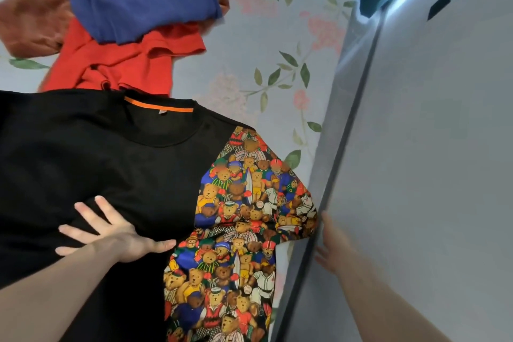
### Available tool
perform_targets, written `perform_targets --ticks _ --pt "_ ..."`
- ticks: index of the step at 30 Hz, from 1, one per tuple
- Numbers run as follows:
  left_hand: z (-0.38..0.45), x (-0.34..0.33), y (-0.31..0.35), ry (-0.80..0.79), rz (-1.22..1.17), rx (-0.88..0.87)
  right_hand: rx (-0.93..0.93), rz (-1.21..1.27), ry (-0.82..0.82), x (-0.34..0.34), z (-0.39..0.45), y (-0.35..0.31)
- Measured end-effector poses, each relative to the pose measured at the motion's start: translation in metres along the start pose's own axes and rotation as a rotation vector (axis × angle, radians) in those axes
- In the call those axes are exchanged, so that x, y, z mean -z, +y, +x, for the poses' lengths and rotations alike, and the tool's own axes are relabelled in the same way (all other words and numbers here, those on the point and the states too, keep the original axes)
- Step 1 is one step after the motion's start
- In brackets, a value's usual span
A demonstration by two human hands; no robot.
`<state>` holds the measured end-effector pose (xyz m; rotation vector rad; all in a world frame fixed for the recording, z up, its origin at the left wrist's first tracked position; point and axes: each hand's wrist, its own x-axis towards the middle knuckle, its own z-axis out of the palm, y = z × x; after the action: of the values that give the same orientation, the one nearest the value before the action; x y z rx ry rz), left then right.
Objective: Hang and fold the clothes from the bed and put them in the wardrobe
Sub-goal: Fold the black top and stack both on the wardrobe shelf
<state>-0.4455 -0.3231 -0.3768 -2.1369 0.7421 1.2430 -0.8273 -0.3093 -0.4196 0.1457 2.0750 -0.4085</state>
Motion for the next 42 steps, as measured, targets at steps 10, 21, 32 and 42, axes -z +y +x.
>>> perform_targets --ticks 10,21,32,42 --pt "0.011 -0.005 0.003 -0.001 0.017 0.015 -0.162 0.215 -0.264 -0.01 0.055 -0.012" --pt "0.016 -0.009 0.0 0.031 -0.004 0.009 0.73 0.494 -0.184 -0.031 -0.077 -0.098" --pt "0.023 -0.014 -0.01 0.099 -0.042 -0.058 1.255 -0.521 -0.353 -0.05 -0.124 -0.07" --pt "0.041 -0.038 -0.008 0.38 -0.072 -0.037 1.444 -1.014 -0.224 -0.04 -0.069 0.033"
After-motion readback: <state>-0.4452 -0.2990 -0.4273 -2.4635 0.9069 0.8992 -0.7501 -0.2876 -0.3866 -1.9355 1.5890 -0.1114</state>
